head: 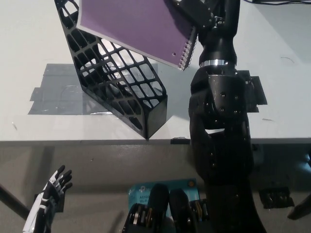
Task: A person hands a notebook to the robot and the robot grabs it with its right hand and places it in the magazine stand kept in the centre of the desk infront of it.
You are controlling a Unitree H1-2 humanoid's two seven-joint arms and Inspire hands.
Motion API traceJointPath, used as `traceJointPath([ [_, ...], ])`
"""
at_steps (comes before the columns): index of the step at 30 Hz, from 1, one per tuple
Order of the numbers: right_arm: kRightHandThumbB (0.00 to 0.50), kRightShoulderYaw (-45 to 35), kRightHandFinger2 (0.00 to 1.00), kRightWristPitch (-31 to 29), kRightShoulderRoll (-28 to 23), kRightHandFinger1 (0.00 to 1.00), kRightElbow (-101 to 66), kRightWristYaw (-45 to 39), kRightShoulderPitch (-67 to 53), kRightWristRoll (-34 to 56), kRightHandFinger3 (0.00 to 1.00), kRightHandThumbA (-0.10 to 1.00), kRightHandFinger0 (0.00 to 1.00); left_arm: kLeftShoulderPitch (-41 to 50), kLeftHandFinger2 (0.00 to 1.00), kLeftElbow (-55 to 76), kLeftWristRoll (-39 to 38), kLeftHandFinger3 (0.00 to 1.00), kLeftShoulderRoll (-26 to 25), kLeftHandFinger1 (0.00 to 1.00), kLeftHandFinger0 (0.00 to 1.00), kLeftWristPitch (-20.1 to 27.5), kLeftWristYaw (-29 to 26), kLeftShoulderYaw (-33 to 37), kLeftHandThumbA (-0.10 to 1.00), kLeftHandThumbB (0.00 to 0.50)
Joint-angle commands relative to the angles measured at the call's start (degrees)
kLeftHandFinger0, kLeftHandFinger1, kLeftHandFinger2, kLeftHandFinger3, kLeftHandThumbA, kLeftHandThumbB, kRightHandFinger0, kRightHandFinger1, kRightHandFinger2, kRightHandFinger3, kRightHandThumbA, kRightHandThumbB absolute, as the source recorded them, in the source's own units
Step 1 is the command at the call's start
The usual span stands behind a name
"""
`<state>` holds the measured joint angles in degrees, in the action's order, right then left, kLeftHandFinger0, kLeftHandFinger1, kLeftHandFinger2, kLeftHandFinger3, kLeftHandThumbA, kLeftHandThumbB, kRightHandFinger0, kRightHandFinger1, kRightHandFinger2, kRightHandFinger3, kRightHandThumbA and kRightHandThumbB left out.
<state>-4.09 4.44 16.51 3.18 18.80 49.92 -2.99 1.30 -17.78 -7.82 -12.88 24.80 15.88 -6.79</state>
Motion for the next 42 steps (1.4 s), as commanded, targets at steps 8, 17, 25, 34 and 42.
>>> traceJointPath([
  [8, 0.055, -0.68, 0.01, -6.83, 1.67, 0.00, -2.11, 2.31, 3.76, 0.61, 0.00, 0.97, 0.00, 0.10, 1.00, 1.92, -0.25, 1.00, -0.14, 1.00, 1.00, 2.13, 0.72, -0.06, 1.00, 0.500],
  [17, 0.070, -1.52, 0.00, -9.39, 1.85, 0.00, -1.13, 4.79, 4.23, -0.41, 0.00, 0.98, 0.00, 0.04, 1.00, 2.02, 0.03, 1.00, -0.22, 1.00, 1.00, 2.13, 0.49, 0.00, 1.00, 0.500],
  [25, 0.026, -0.14, 0.01, -11.29, 1.55, 0.00, -1.00, 5.62, 1.98, -2.91, 0.00, 0.99, 0.00, 1.07, 1.00, 2.15, -0.32, 1.00, 0.01, 1.00, 1.00, 2.13, 1.04, 0.14, 1.00, 0.500],
  [34, 0.036, 0.71, 0.01, -12.68, 1.78, 0.00, 0.11, 6.75, -0.15, -4.78, 0.03, 0.97, 0.00, 1.60, 1.00, 2.99, 0.29, 1.00, 0.36, 1.00, 1.00, 2.13, 0.56, 0.30, 1.00, 0.500],
  [42, 0.014, 1.79, 0.00, -13.35, 2.02, 0.00, 1.53, 7.06, -1.26, -6.29, 0.02, 0.97, 0.00, 1.59, 1.00, 3.15, 0.32, 1.00, 0.36, 1.00, 1.00, 2.13, 0.70, 0.15, 1.00, 0.500],
])
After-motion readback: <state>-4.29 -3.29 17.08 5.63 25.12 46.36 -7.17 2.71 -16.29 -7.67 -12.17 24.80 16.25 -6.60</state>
